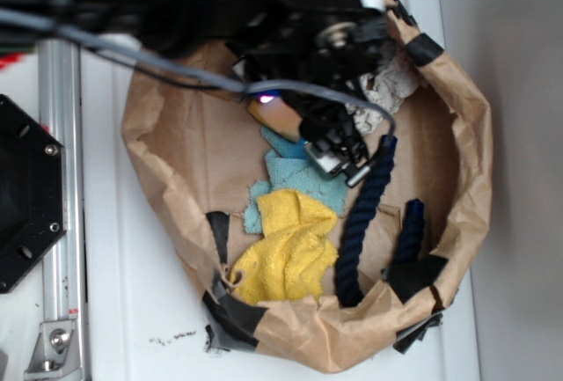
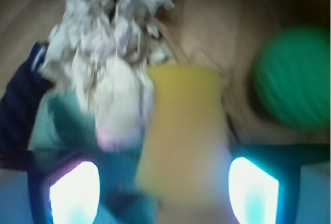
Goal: Grab the green sponge.
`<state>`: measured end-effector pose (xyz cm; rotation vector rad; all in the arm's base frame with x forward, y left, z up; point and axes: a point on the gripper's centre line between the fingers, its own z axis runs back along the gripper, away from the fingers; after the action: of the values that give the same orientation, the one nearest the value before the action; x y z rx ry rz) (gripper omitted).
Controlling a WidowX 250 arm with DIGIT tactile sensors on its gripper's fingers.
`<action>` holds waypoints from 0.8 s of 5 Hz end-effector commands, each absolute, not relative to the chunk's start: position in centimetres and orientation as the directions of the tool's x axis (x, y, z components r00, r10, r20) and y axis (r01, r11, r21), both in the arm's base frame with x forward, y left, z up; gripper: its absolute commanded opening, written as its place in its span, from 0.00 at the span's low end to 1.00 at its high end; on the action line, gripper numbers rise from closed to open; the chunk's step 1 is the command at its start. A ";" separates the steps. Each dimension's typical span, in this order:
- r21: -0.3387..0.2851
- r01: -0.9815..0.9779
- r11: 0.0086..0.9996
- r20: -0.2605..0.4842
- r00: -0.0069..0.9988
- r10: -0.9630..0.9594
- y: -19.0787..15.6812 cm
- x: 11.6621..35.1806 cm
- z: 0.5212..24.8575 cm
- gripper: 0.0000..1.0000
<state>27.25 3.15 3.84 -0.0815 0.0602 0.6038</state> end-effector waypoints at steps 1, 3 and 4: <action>-0.013 -0.483 0.876 -0.059 0.874 0.481 1.1 28.5 3.9 0.83; -0.005 -0.422 0.907 -0.042 0.906 0.421 0.8 28.2 4.9 0.00; -0.018 -0.395 0.919 -0.003 0.919 0.395 1.0 28.6 6.7 0.00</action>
<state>27.86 1.20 5.03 -0.0060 0.0792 0.4316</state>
